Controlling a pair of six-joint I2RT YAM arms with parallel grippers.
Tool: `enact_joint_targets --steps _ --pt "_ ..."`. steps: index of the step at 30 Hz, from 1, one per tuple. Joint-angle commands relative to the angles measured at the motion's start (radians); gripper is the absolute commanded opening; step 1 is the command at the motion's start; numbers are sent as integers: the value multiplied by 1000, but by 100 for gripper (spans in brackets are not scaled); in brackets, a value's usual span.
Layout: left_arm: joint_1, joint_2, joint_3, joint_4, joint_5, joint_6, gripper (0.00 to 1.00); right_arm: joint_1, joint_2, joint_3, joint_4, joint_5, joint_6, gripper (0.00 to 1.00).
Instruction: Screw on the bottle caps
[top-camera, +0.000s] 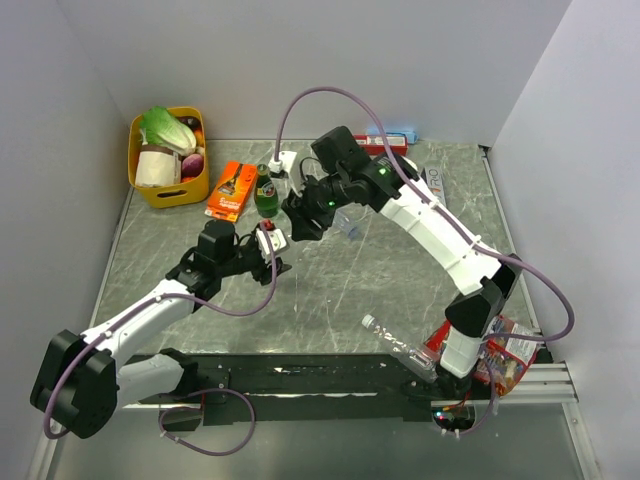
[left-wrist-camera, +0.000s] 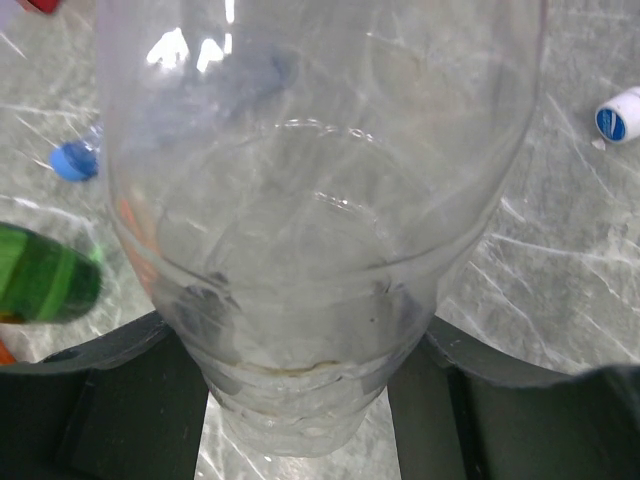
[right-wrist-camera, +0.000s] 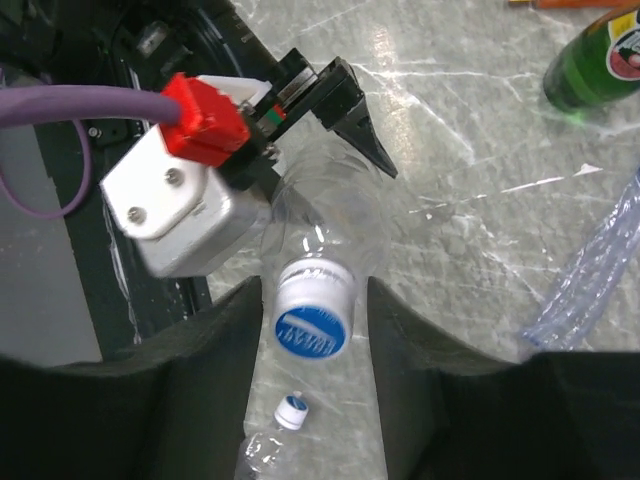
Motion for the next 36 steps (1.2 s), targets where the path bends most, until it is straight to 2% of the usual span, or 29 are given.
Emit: enact_joint_targets --steps 1,4,5,11,13,18,19,23,29,36 --pt "-5 -37 -3 84 9 -10 1 -32 1 86 7 -43 21 64" --pt "-5 -30 -1 50 15 -8 1 -63 -33 145 10 -104 -30 83" --pt "-5 -30 -3 46 21 -8 1 -65 -69 130 15 -98 -44 99" --pt "7 -21 10 10 64 5 1 -65 -246 -60 13 -78 -209 99" --pt "10 -21 17 -10 109 30 1 -62 -275 -93 -39 -100 -359 99" --pt "9 -30 39 -148 225 220 1 -30 -326 -148 -111 -59 -712 87" --pt "10 -24 54 -177 239 284 1 -19 -329 -162 -111 -46 -752 84" --pt "10 -9 77 -273 259 354 1 38 -330 -183 -134 -31 -968 81" --pt "9 -4 94 -298 278 380 1 116 -320 -225 -186 -48 -1150 76" --pt "7 0 125 -309 293 383 1 142 -304 -262 -140 -95 -1214 71"
